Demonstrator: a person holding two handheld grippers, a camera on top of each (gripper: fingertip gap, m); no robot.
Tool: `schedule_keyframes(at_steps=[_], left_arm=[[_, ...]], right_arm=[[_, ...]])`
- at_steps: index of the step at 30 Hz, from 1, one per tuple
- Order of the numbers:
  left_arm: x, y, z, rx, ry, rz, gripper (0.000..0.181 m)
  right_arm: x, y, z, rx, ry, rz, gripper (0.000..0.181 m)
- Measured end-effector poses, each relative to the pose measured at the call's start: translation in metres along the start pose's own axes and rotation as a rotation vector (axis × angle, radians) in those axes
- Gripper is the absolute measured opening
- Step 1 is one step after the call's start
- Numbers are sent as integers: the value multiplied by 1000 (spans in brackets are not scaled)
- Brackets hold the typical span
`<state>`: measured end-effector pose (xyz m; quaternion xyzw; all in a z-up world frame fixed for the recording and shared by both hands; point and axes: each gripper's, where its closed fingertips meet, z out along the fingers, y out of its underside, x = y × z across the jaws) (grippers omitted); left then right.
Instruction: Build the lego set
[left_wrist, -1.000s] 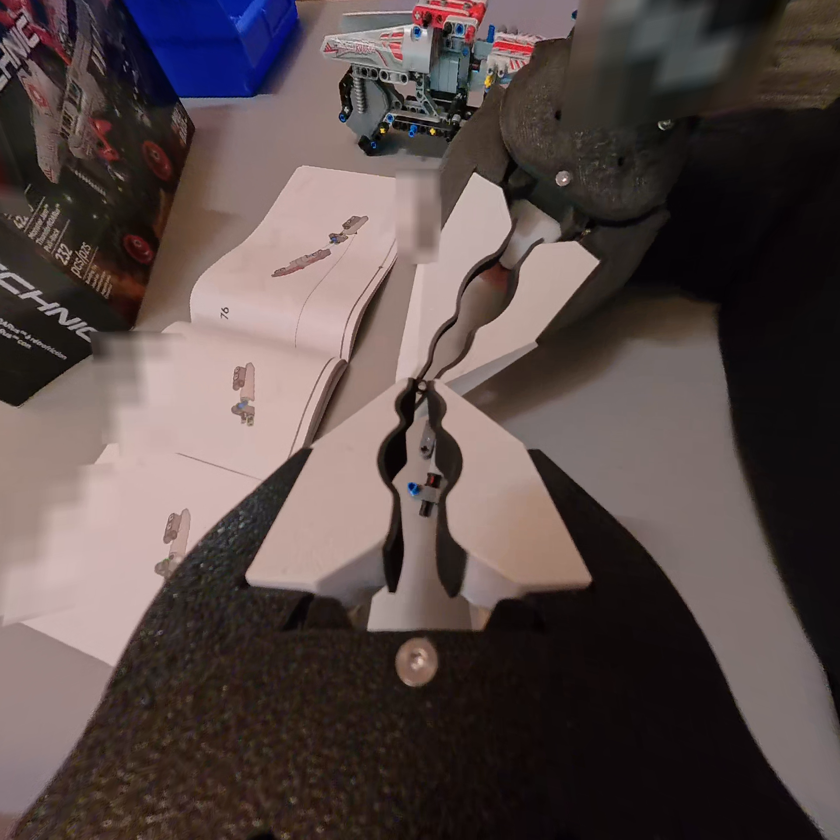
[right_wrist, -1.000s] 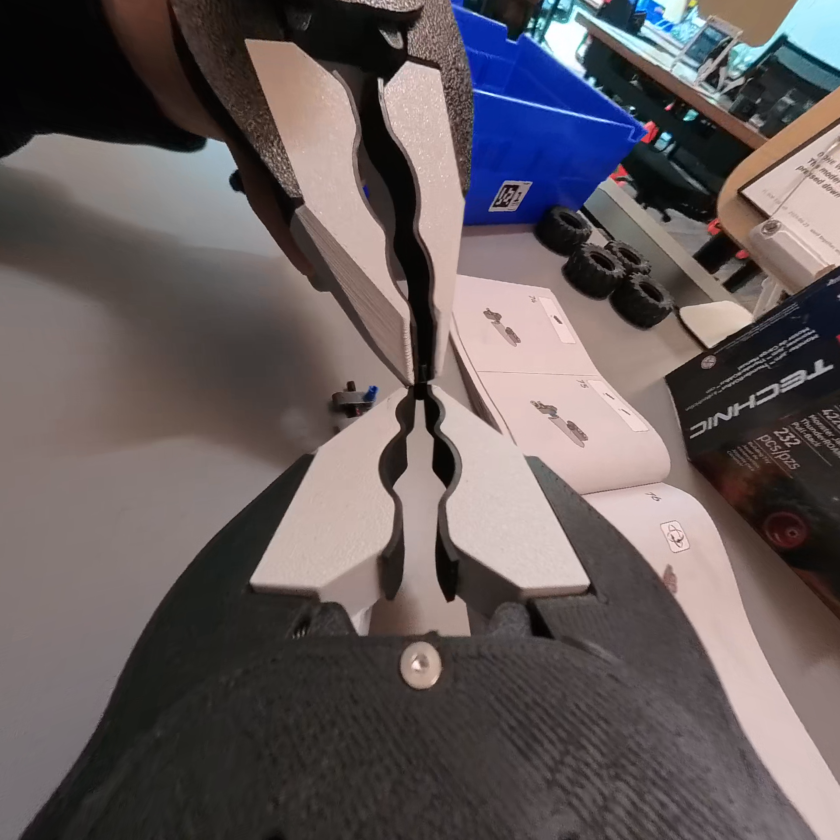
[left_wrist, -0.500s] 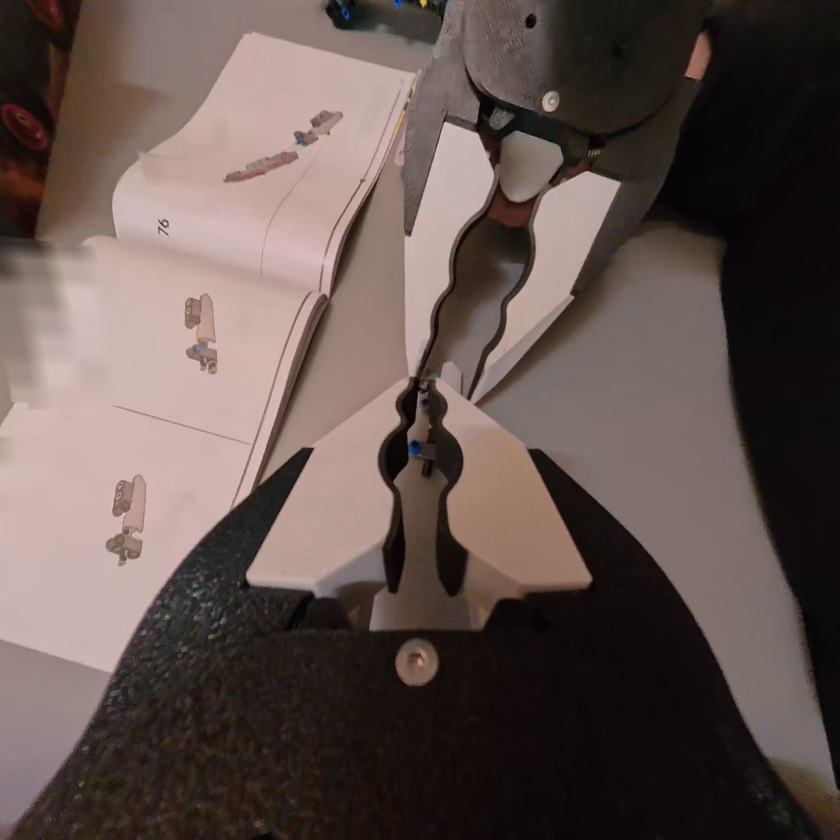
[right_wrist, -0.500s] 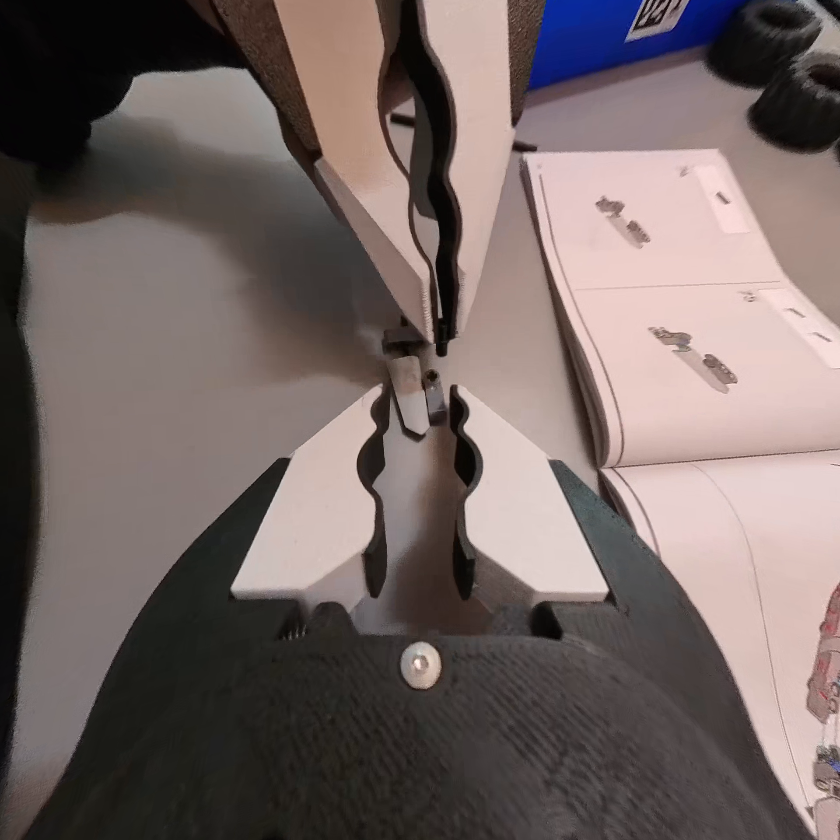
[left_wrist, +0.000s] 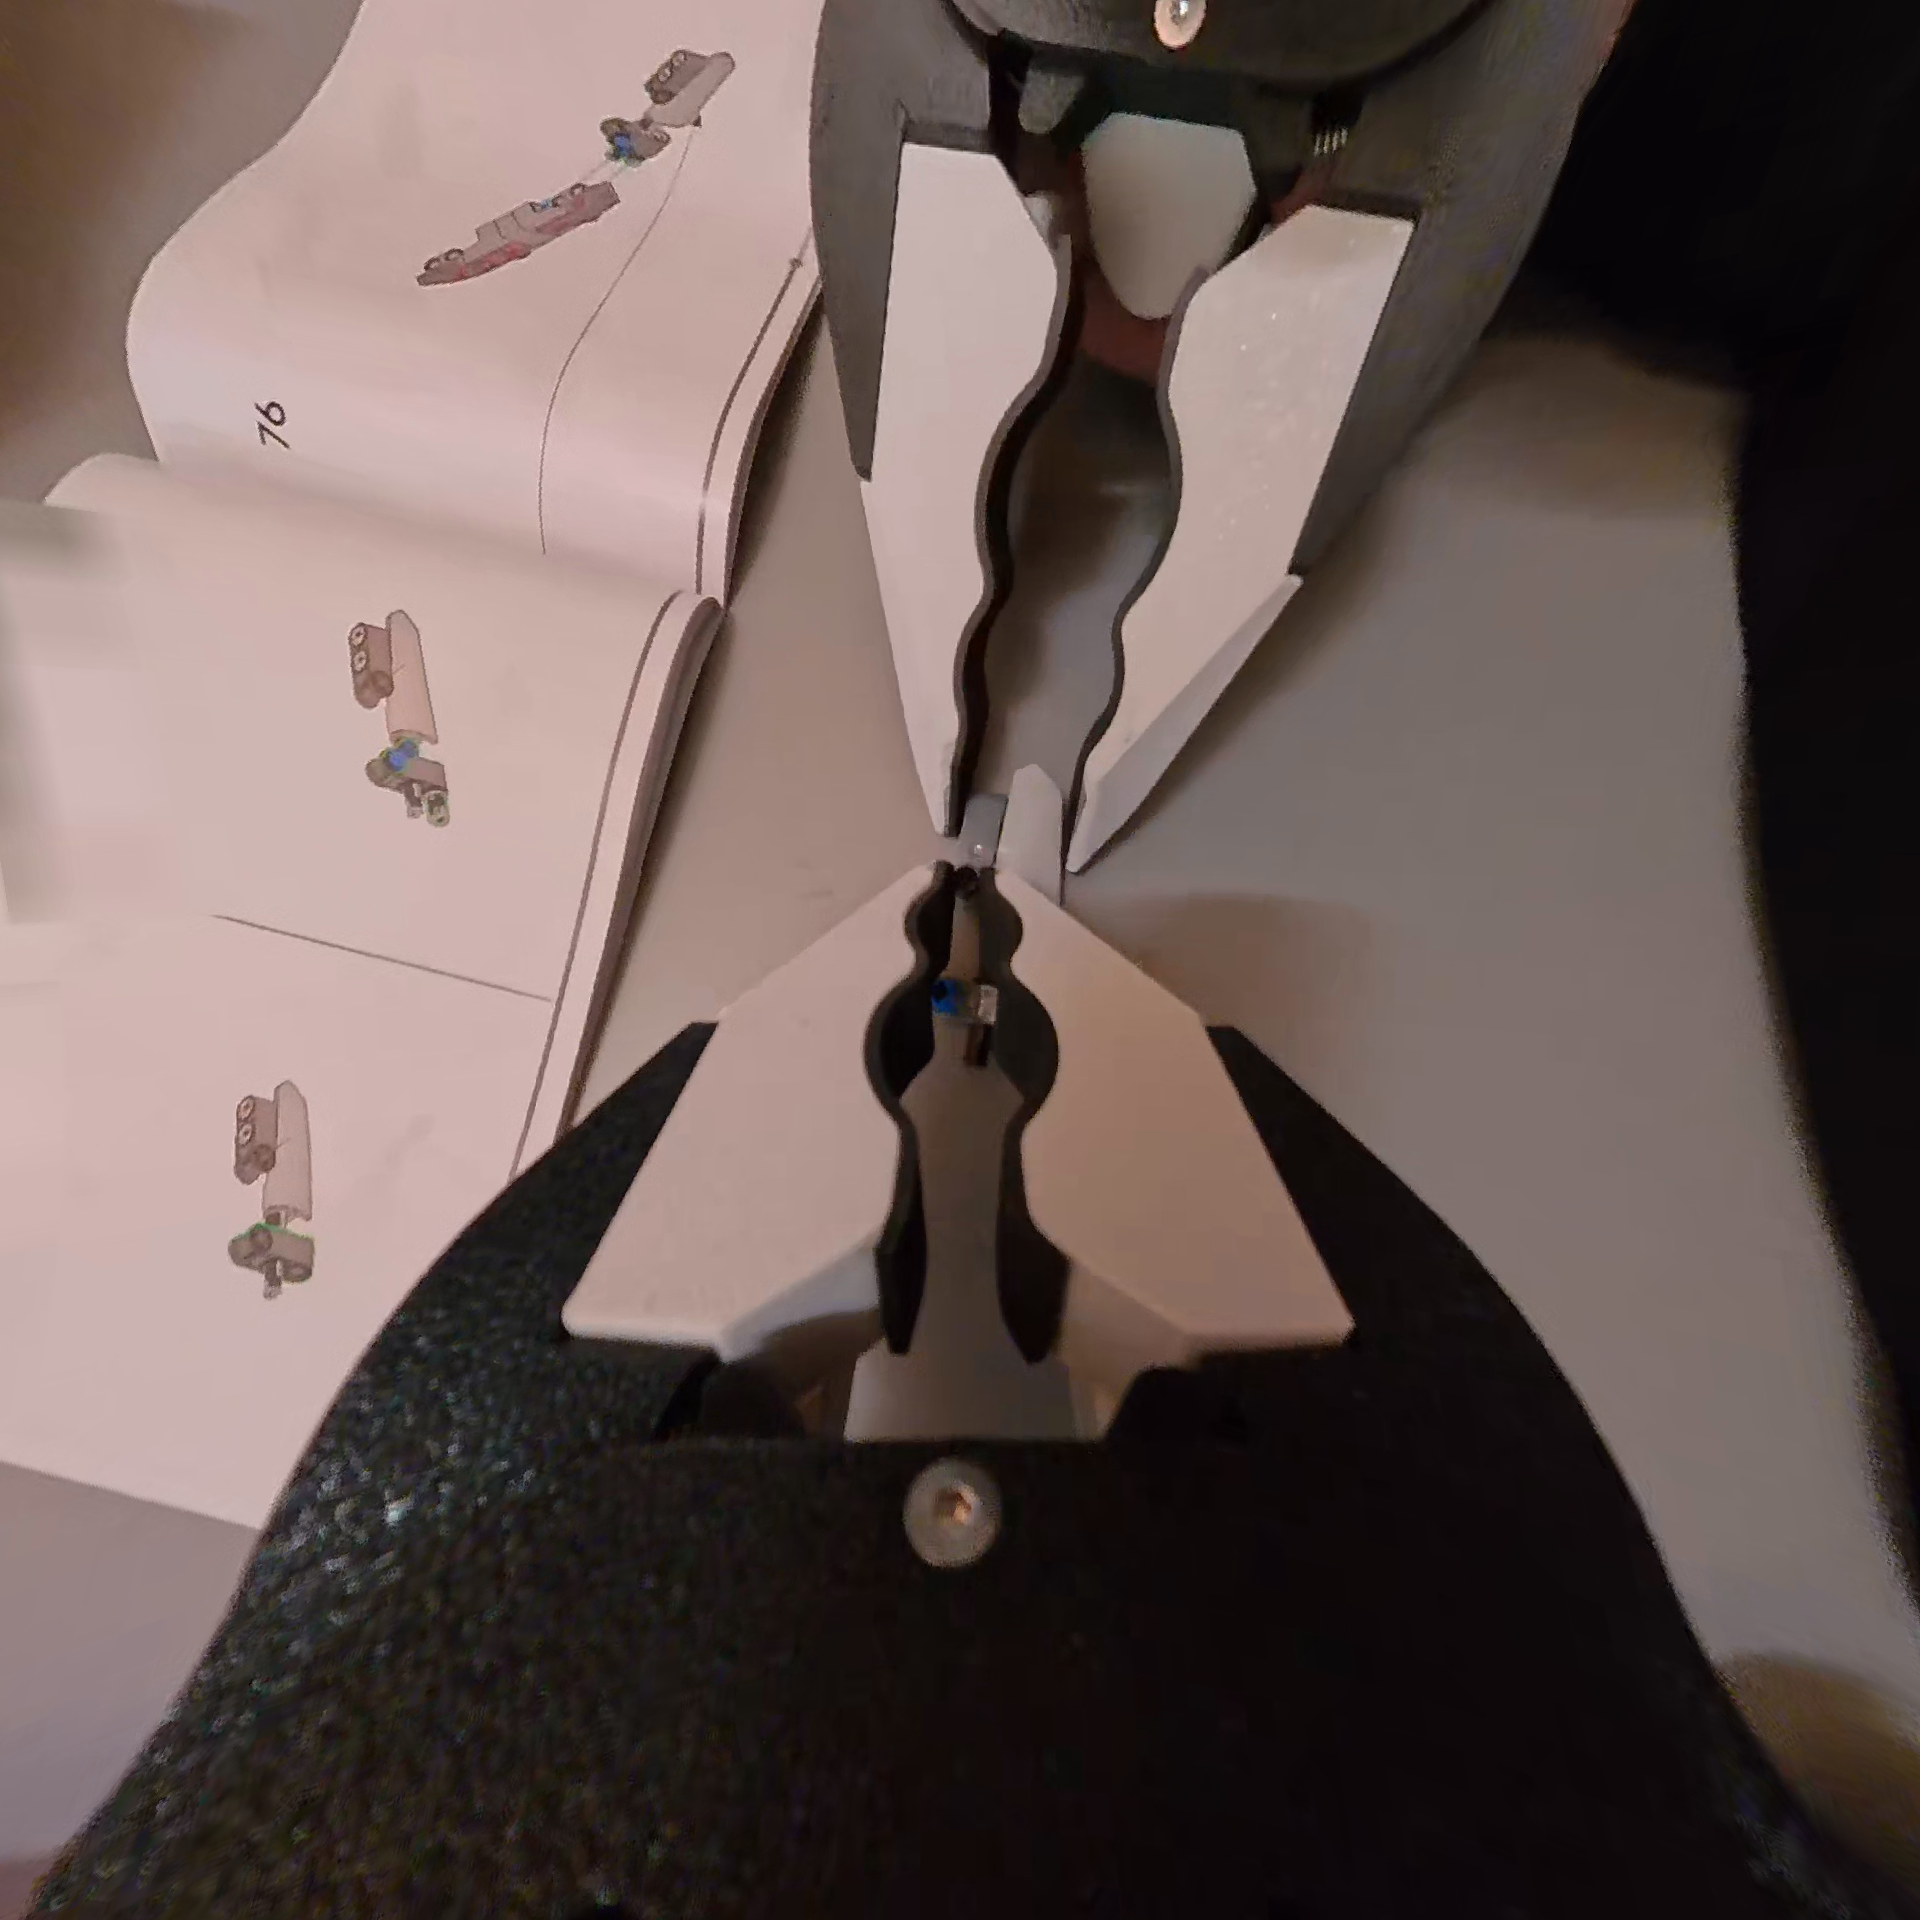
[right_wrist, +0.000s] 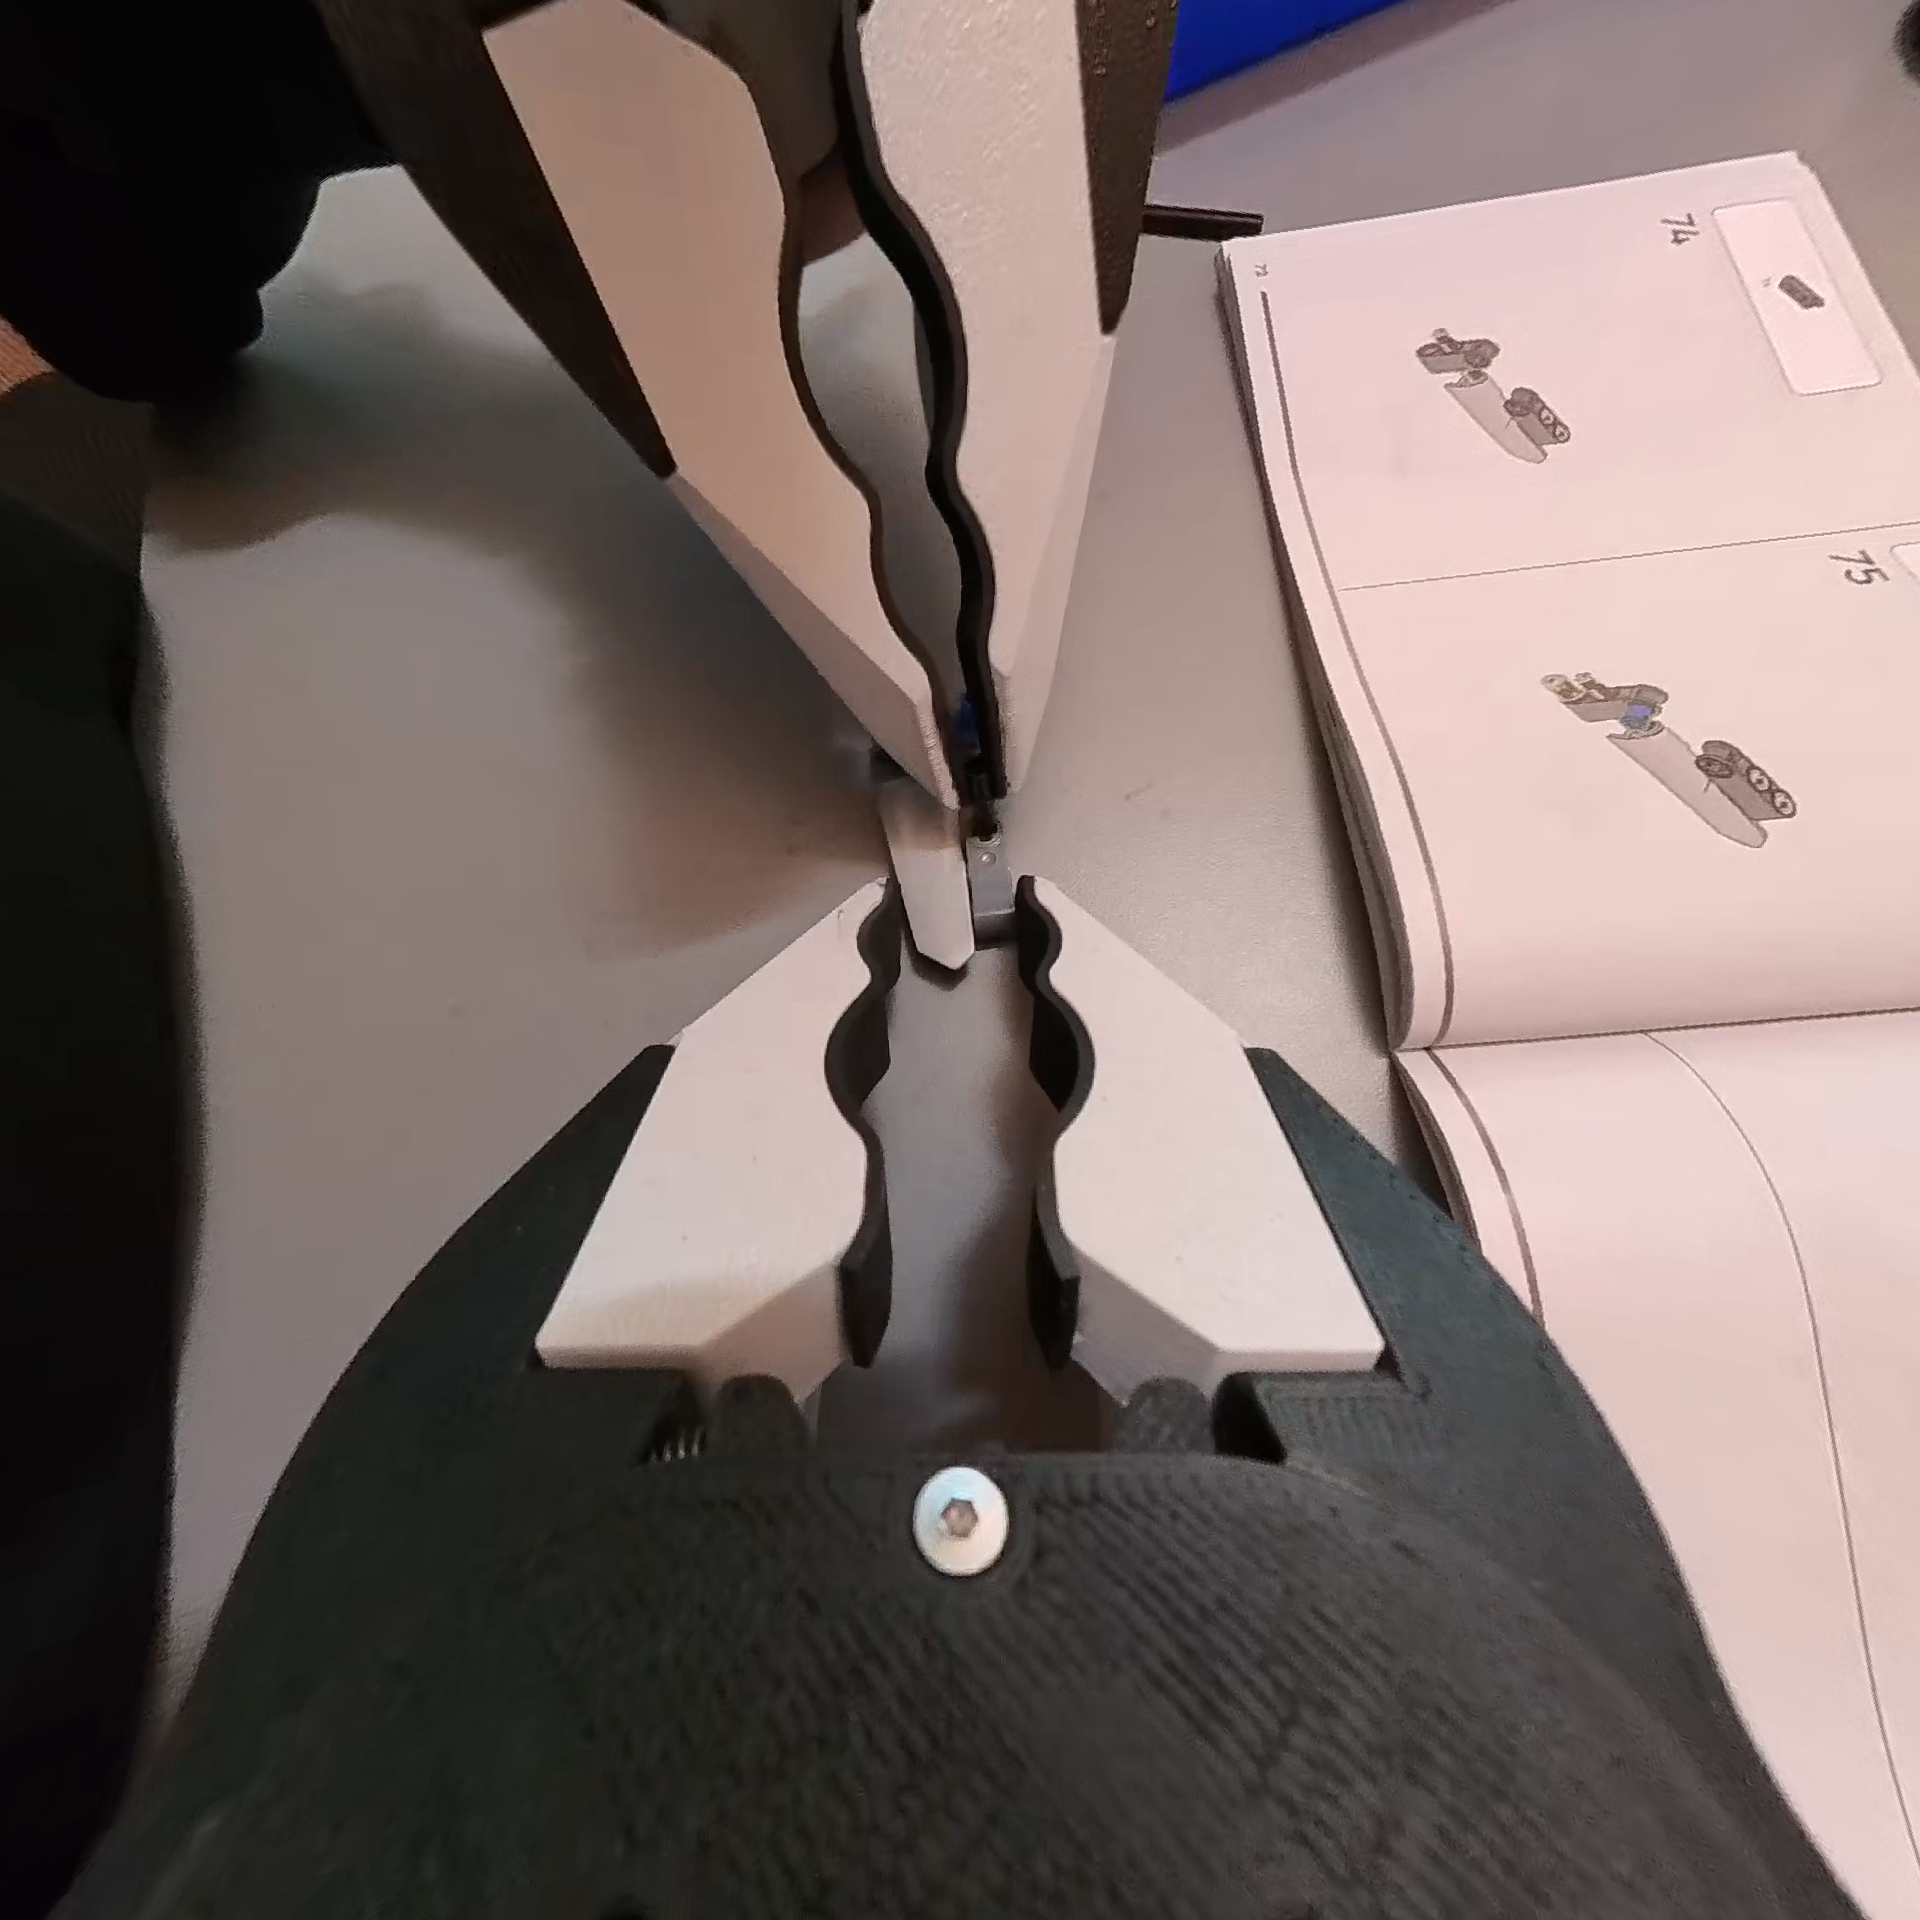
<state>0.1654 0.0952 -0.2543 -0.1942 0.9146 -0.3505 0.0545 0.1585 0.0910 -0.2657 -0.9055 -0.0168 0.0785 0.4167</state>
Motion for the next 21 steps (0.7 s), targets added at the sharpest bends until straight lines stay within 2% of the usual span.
schedule_keyframes(at_steps=[10,16,21], left_arm=[[0,0,3,-26,-33,73,1],[0,0,3,-34,-22,0,1],[0,0,4,-10,-71,18,1]], right_arm=[[0,0,1,-5,13,-19,20],[0,0,0,-5,16,-22,20],[0,0,1,-6,23,-30,20]])
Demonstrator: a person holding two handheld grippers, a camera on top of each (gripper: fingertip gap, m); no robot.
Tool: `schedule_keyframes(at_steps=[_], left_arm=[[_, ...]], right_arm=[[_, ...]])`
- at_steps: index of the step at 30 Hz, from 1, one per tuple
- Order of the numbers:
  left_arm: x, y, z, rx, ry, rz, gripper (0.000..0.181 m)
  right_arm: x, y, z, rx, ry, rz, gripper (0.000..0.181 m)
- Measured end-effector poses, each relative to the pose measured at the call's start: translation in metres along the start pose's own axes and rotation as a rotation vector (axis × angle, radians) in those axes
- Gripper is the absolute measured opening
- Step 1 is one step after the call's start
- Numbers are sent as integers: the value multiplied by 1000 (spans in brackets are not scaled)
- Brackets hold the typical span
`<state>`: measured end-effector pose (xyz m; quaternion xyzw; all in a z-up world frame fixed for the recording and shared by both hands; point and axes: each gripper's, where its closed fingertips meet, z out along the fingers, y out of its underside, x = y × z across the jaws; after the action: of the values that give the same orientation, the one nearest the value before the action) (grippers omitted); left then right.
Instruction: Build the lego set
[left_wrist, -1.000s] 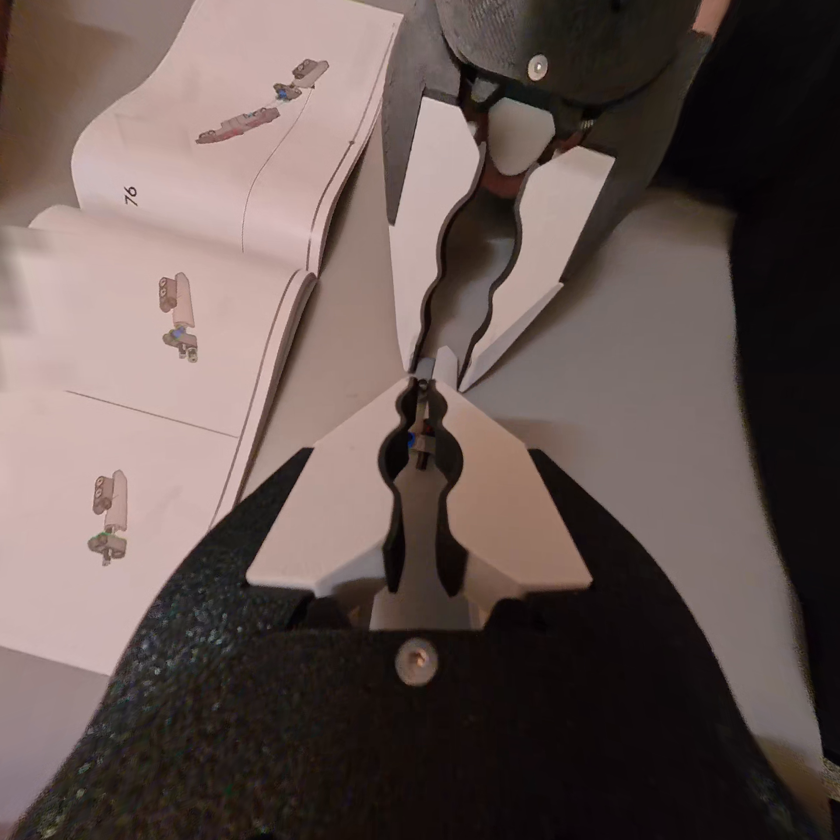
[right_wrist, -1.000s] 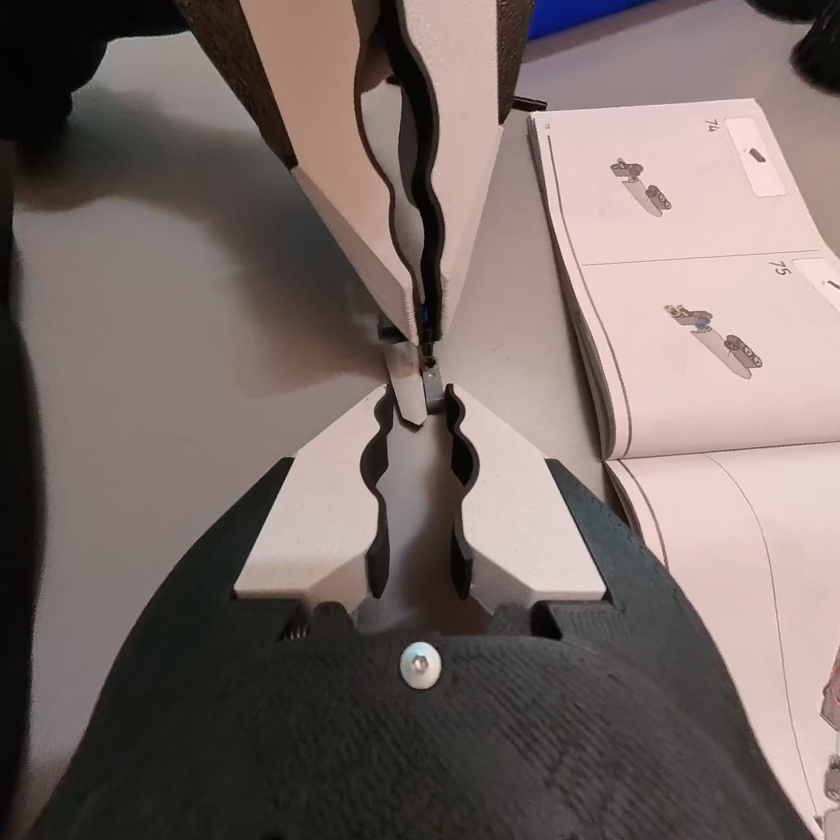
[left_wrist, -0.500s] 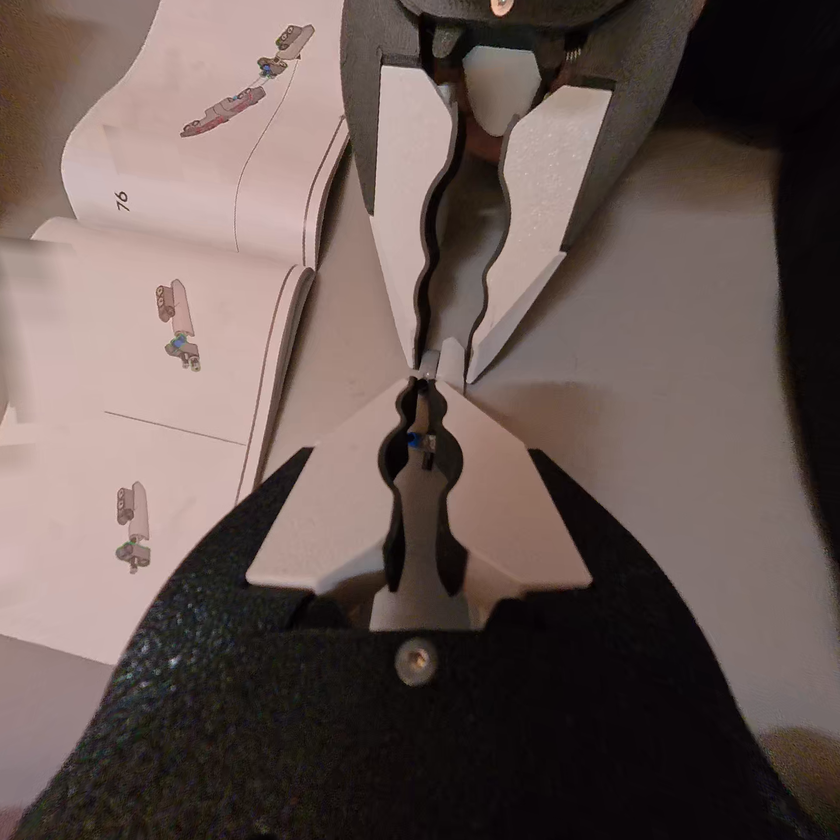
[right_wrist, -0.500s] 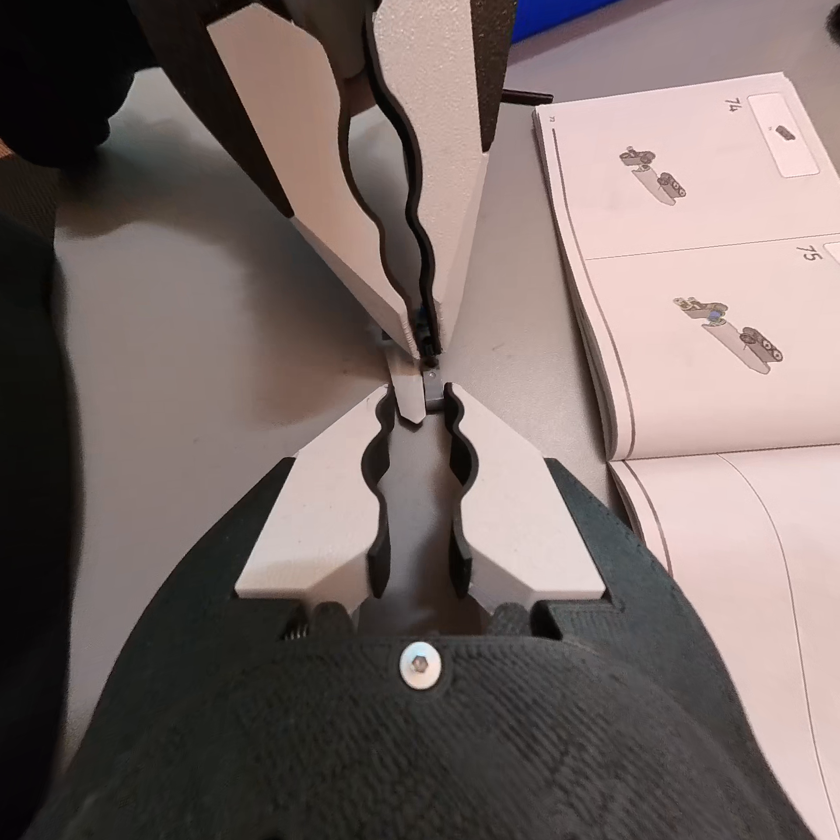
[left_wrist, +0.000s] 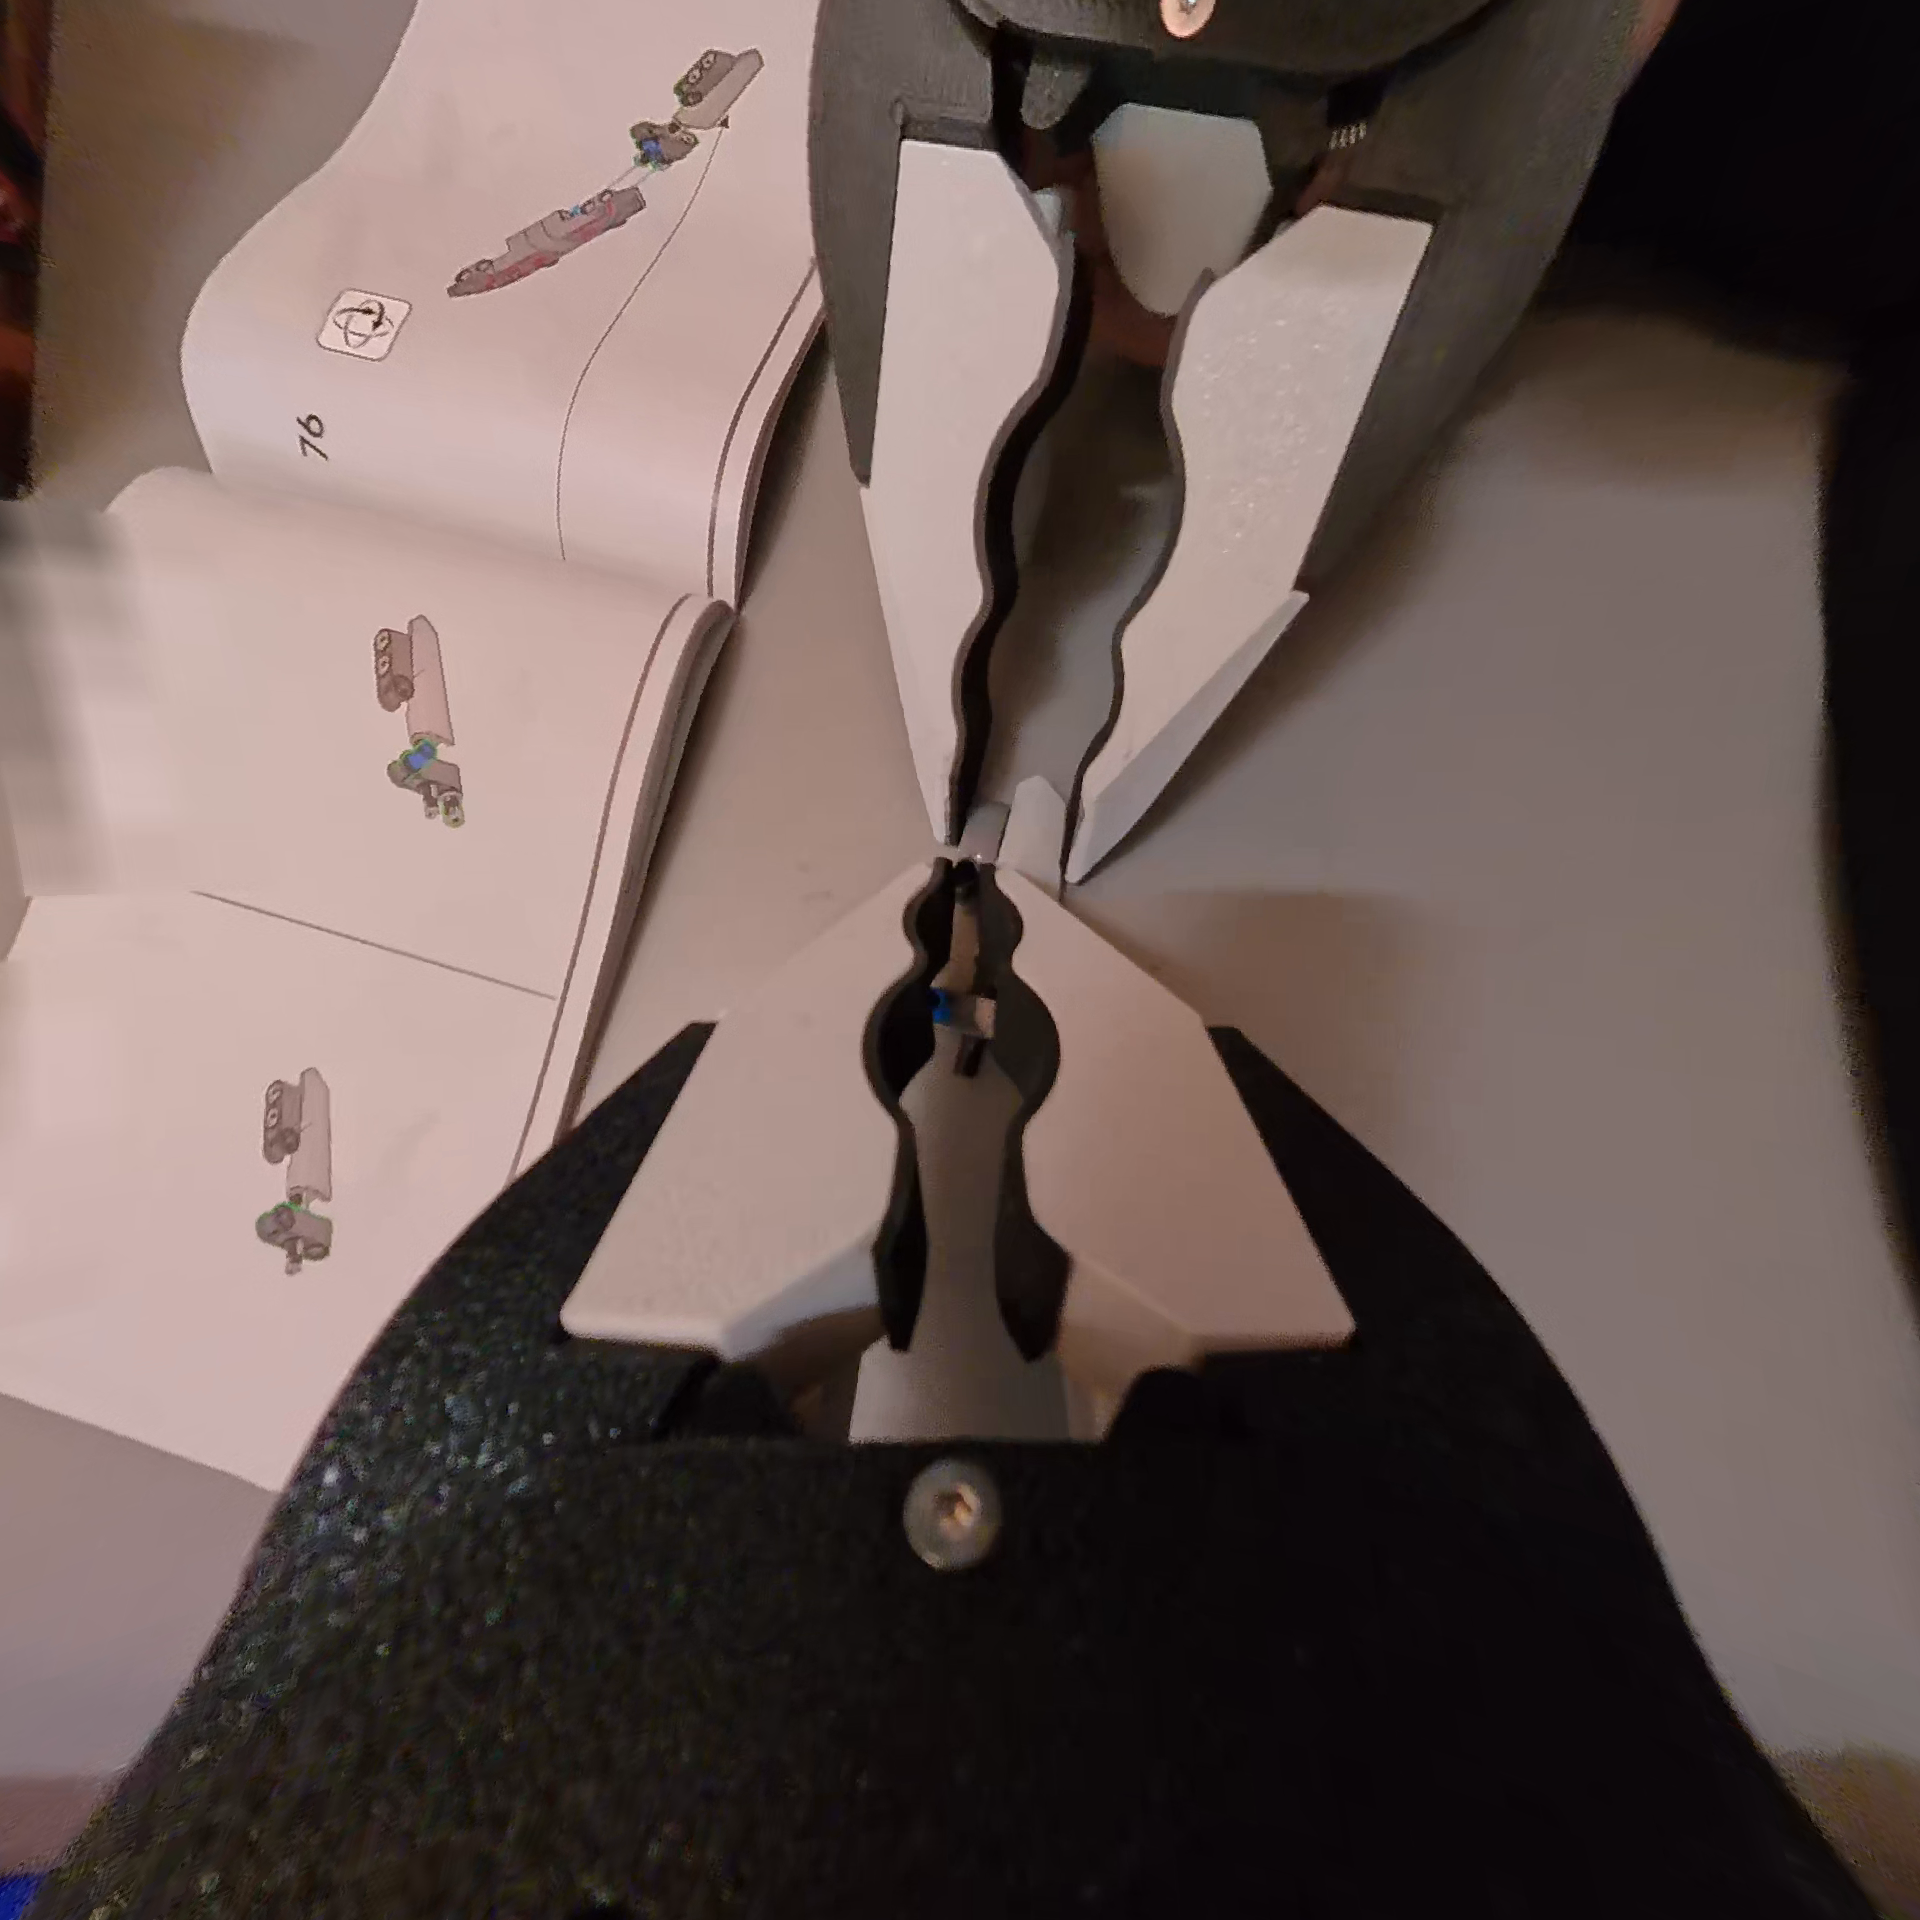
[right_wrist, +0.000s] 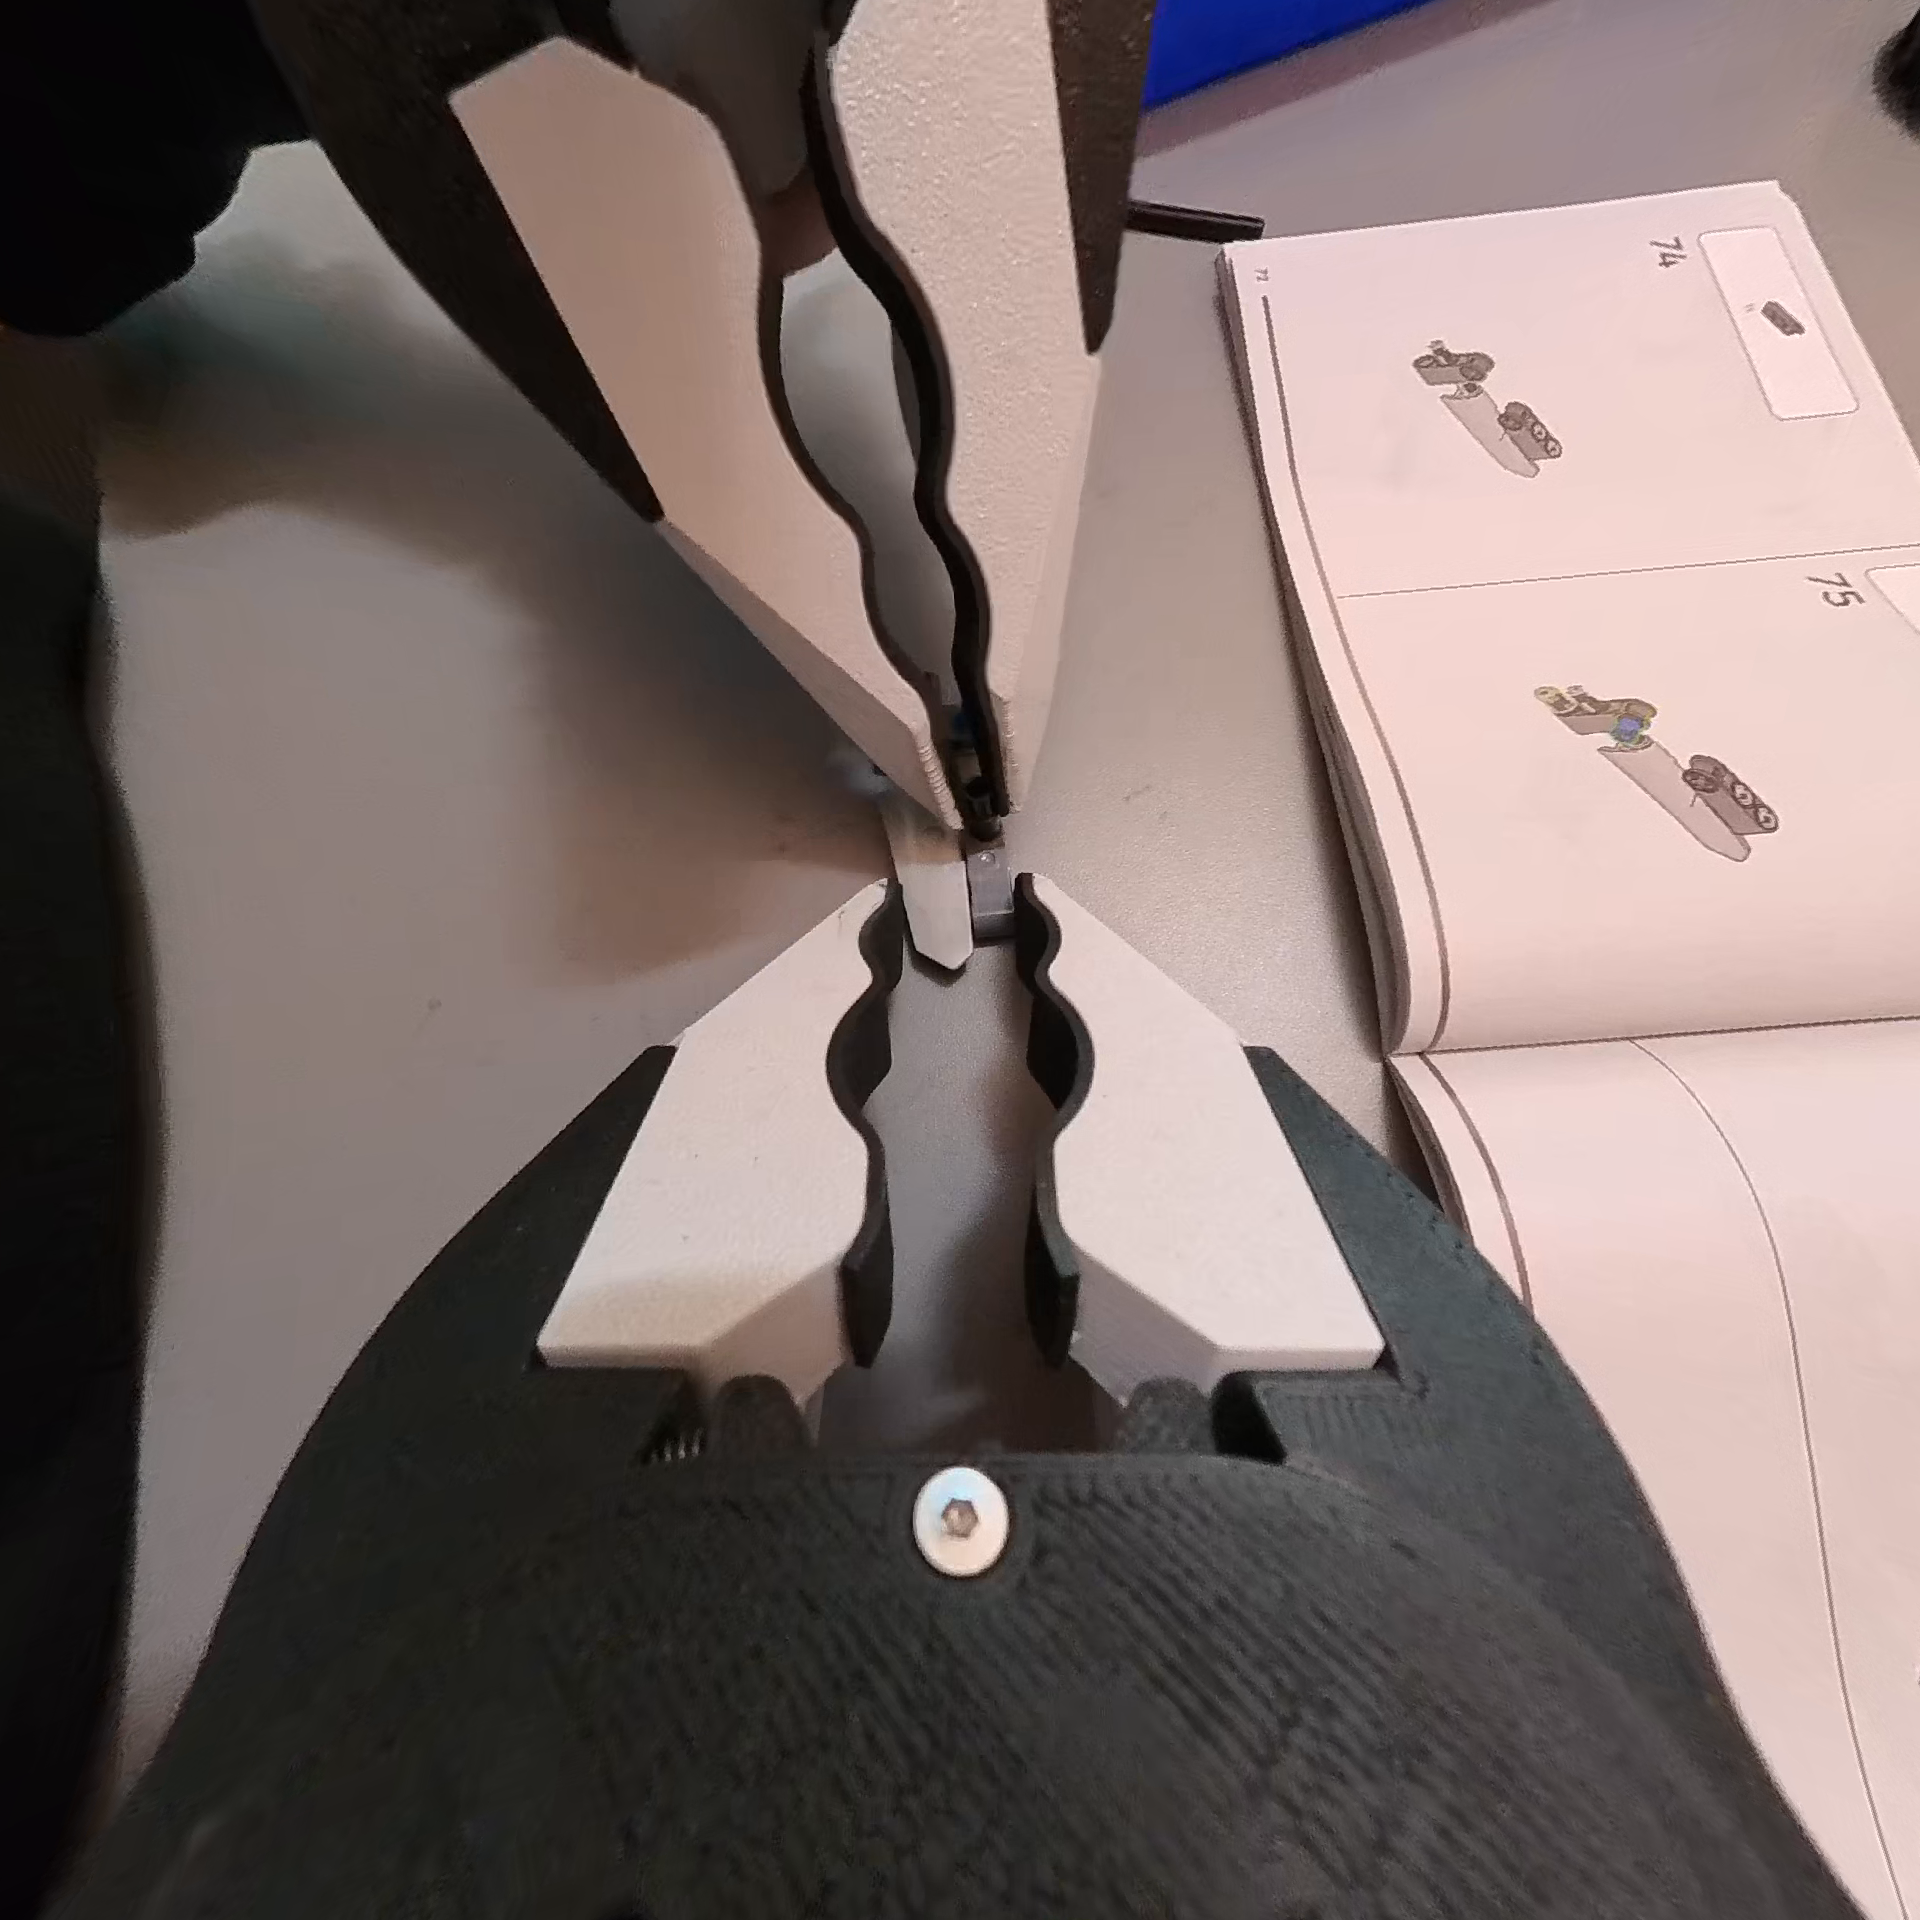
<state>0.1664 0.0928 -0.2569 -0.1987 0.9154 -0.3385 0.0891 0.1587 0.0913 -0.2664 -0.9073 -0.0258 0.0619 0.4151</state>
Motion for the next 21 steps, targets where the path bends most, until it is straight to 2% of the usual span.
schedule_keyframes(at_steps=[5,10,14,16,18,21], left_arm=[[-1,0,0,4,-30,-36,2],[-1,1,0,-51,-85,34,2],[-1,0,1,16,-18,-112,1],[-1,-1,1,17,-32,-90,1],[-1,0,1,-42,-70,-19,1],[-1,0,1,1,-23,-73,1]], right_arm=[[0,0,0,0,0,0,20],[0,0,0,0,2,-2,20],[0,0,0,0,6,-9,20],[0,0,0,-1,8,-11,20],[0,0,0,-1,6,-9,20],[0,0,0,0,0,-1,20]])
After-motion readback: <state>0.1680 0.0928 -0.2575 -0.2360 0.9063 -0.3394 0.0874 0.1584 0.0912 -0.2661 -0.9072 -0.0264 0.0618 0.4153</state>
